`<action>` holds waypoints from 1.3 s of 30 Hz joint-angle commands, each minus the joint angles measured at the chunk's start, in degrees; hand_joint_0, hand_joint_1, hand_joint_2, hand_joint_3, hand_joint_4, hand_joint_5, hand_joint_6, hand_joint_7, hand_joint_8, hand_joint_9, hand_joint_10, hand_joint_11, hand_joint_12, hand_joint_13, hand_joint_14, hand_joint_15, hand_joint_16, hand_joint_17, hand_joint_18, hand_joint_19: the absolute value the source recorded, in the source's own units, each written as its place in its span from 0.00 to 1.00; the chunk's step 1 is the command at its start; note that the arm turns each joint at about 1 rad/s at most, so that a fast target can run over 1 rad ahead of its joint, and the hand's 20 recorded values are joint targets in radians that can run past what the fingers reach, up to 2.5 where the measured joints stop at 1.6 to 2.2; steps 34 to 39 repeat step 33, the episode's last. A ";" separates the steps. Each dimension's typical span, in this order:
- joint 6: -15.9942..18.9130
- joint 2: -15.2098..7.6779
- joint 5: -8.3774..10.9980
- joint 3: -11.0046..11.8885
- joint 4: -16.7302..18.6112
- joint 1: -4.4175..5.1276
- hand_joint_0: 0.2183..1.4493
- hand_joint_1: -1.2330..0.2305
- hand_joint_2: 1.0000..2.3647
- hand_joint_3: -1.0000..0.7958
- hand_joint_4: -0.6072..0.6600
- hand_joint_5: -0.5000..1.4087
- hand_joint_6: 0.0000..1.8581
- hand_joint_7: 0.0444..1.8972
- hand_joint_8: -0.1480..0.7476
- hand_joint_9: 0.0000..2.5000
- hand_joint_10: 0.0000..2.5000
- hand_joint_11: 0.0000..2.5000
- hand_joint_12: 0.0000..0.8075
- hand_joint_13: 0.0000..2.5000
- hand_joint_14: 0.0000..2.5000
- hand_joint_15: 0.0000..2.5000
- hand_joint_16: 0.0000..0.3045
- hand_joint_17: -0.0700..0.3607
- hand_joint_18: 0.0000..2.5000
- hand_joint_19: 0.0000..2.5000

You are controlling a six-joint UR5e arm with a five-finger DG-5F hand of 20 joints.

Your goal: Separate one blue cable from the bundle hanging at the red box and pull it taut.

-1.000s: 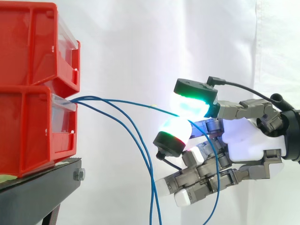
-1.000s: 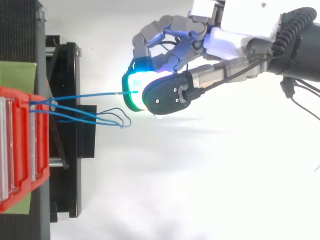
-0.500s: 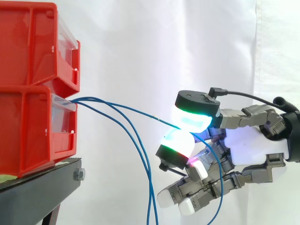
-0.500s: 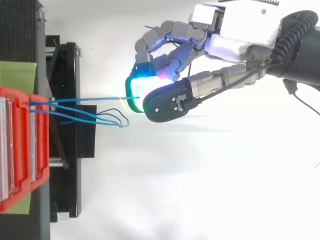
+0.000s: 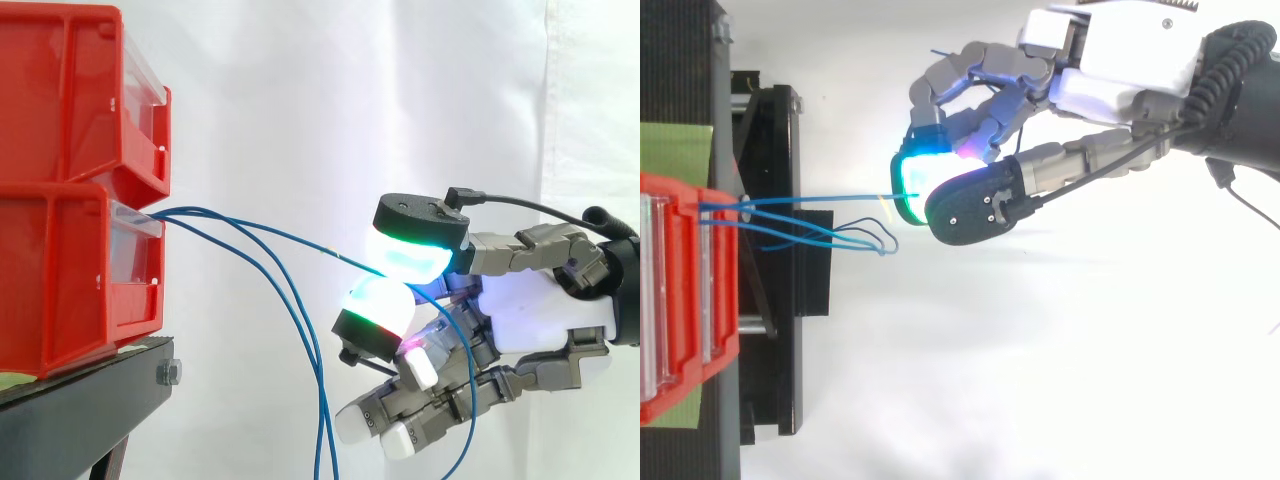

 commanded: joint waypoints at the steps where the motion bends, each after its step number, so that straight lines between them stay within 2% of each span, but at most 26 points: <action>1: 0.01 0.01 0.01 0.03 0.00 0.00 0.39 0.34 0.02 0.48 0.46 0.17 0.53 0.69 0.56 0.38 0.01 0.20 0.35 0.23 0.00 0.09 0.11 0.34 0.17 0.13; 7: 0.01 0.01 0.01 0.03 0.00 0.00 0.39 0.34 0.02 0.48 0.46 0.17 0.53 0.69 0.58 0.38 0.00 0.13 0.35 0.22 0.00 0.09 0.12 0.35 0.15 0.12; 12: 0.01 0.01 0.01 0.03 0.00 0.00 0.39 0.34 0.01 0.47 0.45 0.17 0.53 0.69 0.53 0.34 0.00 0.04 0.35 0.21 0.00 0.08 0.12 0.35 0.14 0.11; 17: 0.01 0.01 0.01 -0.06 0.00 0.00 0.39 0.34 0.01 0.47 0.45 0.17 0.53 0.69 0.54 0.34 0.00 0.08 0.36 0.20 0.00 0.08 0.12 0.36 0.13 0.11; 19: 0.01 -0.08 0.01 0.03 0.00 0.00 0.38 0.34 0.01 0.47 0.45 0.17 0.53 0.68 0.52 0.33 0.00 0.04 0.36 0.20 0.00 0.08 0.12 0.36 0.13 0.11; 22: -0.08 0.01 0.01 0.03 0.00 0.00 0.38 0.34 0.01 0.47 0.46 0.17 0.53 0.69 0.56 0.33 0.00 0.08 0.36 0.20 0.00 0.08 0.12 0.36 0.13 0.10; 25: 0.01 0.01 0.01 0.03 0.00 0.00 0.38 0.34 0.01 0.47 0.46 0.16 0.53 0.69 0.53 0.32 0.00 0.01 0.36 0.20 0.00 0.08 0.13 0.36 0.13 0.11; 28: 0.01 0.01 0.01 -0.06 0.00 0.00 0.38 0.34 0.01 0.47 0.46 0.16 0.53 0.69 0.53 0.32 0.00 0.04 0.36 0.20 0.00 0.08 0.13 0.36 0.13 0.10; 29: -0.08 0.01 -0.08 0.03 0.00 0.00 0.39 0.34 0.01 0.47 0.46 0.16 0.53 0.69 0.50 0.31 0.00 0.00 0.36 0.20 0.00 0.08 0.13 0.36 0.13 0.10; 39: 0.01 0.01 0.01 -0.06 0.00 0.00 0.38 0.34 0.01 0.47 0.45 0.16 0.53 0.68 0.50 0.30 0.00 0.03 0.37 0.19 0.00 0.08 0.13 0.37 0.12 0.10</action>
